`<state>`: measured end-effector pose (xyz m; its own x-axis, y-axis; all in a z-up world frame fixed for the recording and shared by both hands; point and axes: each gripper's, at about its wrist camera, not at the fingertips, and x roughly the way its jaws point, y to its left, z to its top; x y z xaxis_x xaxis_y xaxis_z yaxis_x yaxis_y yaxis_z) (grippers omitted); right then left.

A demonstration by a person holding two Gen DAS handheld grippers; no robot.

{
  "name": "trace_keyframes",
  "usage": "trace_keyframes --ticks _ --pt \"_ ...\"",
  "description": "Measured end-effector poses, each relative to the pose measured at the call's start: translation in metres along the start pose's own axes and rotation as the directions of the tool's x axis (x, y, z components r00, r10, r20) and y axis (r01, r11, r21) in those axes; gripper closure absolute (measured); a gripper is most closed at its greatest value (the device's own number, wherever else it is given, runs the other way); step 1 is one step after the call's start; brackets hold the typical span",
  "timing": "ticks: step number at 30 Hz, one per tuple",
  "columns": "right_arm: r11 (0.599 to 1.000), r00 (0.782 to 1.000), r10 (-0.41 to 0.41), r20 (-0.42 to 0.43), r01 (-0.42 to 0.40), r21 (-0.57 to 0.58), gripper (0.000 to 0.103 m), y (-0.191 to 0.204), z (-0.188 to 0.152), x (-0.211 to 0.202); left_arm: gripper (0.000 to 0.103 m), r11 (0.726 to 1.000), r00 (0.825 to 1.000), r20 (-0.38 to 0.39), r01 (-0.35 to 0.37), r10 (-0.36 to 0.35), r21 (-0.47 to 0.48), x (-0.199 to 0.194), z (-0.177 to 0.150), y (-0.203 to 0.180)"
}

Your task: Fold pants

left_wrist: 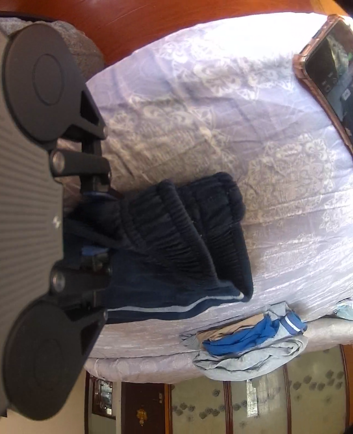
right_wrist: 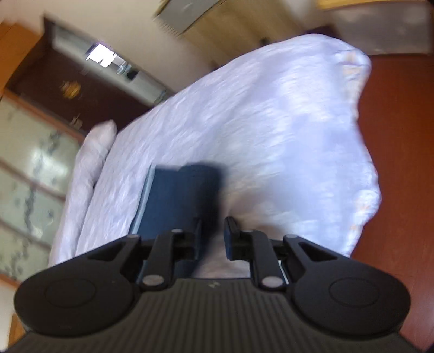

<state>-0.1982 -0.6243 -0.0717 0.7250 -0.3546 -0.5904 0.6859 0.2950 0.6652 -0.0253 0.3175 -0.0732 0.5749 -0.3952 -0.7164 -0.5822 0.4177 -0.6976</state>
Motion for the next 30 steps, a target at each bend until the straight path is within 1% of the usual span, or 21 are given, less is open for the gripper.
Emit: trace_keyframes --ticks 1,2,3,4,6,8,9,10,11,13,15,16,18,19,20,22,25,27,28,29,30 --pt "0.997 0.996 -0.069 0.051 0.07 -0.027 0.074 0.004 0.004 -0.007 0.062 0.999 1.0 0.009 -0.02 0.019 0.028 -0.004 0.0 -0.005" --pt "0.988 0.984 -0.139 0.115 0.146 -0.054 0.071 0.01 0.007 -0.014 0.057 0.997 0.999 0.025 -0.044 0.043 0.062 -0.008 -0.001 -0.011" --pt "0.982 0.971 -0.16 0.175 0.175 -0.071 0.071 0.017 0.011 -0.022 0.056 0.994 0.997 0.042 -0.061 0.058 0.092 -0.013 -0.001 -0.016" --pt "0.985 0.97 -0.12 0.209 0.143 -0.098 0.071 0.024 0.013 -0.029 0.056 0.991 0.997 0.055 -0.062 0.056 0.117 -0.018 -0.002 -0.02" --pt "0.979 0.979 -0.019 0.202 0.059 -0.196 0.071 0.05 0.011 -0.034 0.059 0.99 0.996 0.087 -0.038 0.027 0.137 -0.033 -0.002 -0.024" --pt "0.945 0.99 0.108 0.095 -0.073 -0.318 0.071 0.087 -0.001 -0.027 0.06 0.982 0.986 0.166 -0.047 0.016 0.182 -0.055 0.0 -0.035" --pt "0.915 0.984 0.18 0.016 -0.161 -0.37 0.071 0.105 -0.012 -0.021 0.06 0.976 0.977 0.211 -0.053 0.007 0.211 -0.067 0.001 -0.041" --pt "0.873 0.967 0.242 -0.076 -0.252 -0.418 0.07 0.128 -0.026 -0.014 0.06 0.971 0.968 0.252 -0.056 -0.005 0.234 -0.078 0.003 -0.048" --pt "0.816 0.94 0.291 -0.18 -0.342 -0.466 0.068 0.154 -0.046 -0.006 0.058 0.963 0.959 0.285 -0.066 -0.012 0.263 -0.086 0.006 -0.057" --pt "0.665 0.862 0.332 -0.383 -0.502 -0.553 0.065 0.205 -0.097 0.005 0.054 0.931 0.946 0.323 -0.122 0.004 0.345 -0.087 0.011 -0.082" --pt "0.456 0.772 0.291 -0.565 -0.631 -0.628 0.064 0.262 -0.165 0.016 0.047 0.883 0.942 0.333 -0.193 0.044 0.428 -0.072 0.014 -0.109" --pt "0.329 0.737 0.25 -0.628 -0.675 -0.661 0.064 0.289 -0.203 0.017 0.043 0.858 0.944 0.327 -0.208 0.049 0.471 -0.06 0.015 -0.12" --pt "0.085 0.694 0.17 -0.7 -0.718 -0.691 0.064 0.333 -0.277 0.019 0.04 0.824 0.953 0.296 -0.216 0.062 0.524 -0.032 0.022 -0.131" --pt "-0.018 0.666 0.137 -0.733 -0.739 -0.674 0.064 0.35 -0.308 0.022 0.04 0.822 0.957 0.276 -0.227 0.089 0.522 -0.017 0.025 -0.131" --pt "-0.097 0.636 0.103 -0.765 -0.759 -0.644 0.064 0.365 -0.335 0.027 0.039 0.824 0.96 0.256 -0.232 0.11 0.516 -0.005 0.027 -0.129" --pt "-0.186 0.6 0.02 -0.8 -0.784 -0.592 0.064 0.389 -0.38 0.041 0.035 0.812 0.954 0.267 -0.26 0.134 0.523 0.011 0.025 -0.123" --pt "-0.27 0.586 -0.073 -0.807 -0.791 -0.55 0.064 0.413 -0.425 0.067 0.033 0.811 0.958 0.26 -0.248 0.123 0.53 0.02 0.02 -0.111" --pt "-0.293 0.586 -0.131 -0.8 -0.794 -0.533 0.06 0.413 -0.448 0.075 0.033 0.824 0.963 0.244 -0.23 0.115 0.518 0.024 0.02 -0.101" --pt "-0.292 0.577 -0.167 -0.799 -0.803 -0.519 0.058 0.412 -0.449 0.085 0.034 0.827 0.963 0.243 -0.229 0.117 0.513 0.025 0.019 -0.098" --pt "-0.28 0.564 -0.189 -0.804 -0.815 -0.507 0.056 0.408 -0.448 0.087 0.035 0.829 0.963 0.243 -0.228 0.115 0.51 0.027 0.02 -0.095" --pt "-0.254 0.542 -0.195 -0.817 -0.833 -0.492 0.059 0.405 -0.443 0.084 0.035 0.832 0.963 0.245 -0.224 0.111 0.508 0.027 0.02 -0.094"
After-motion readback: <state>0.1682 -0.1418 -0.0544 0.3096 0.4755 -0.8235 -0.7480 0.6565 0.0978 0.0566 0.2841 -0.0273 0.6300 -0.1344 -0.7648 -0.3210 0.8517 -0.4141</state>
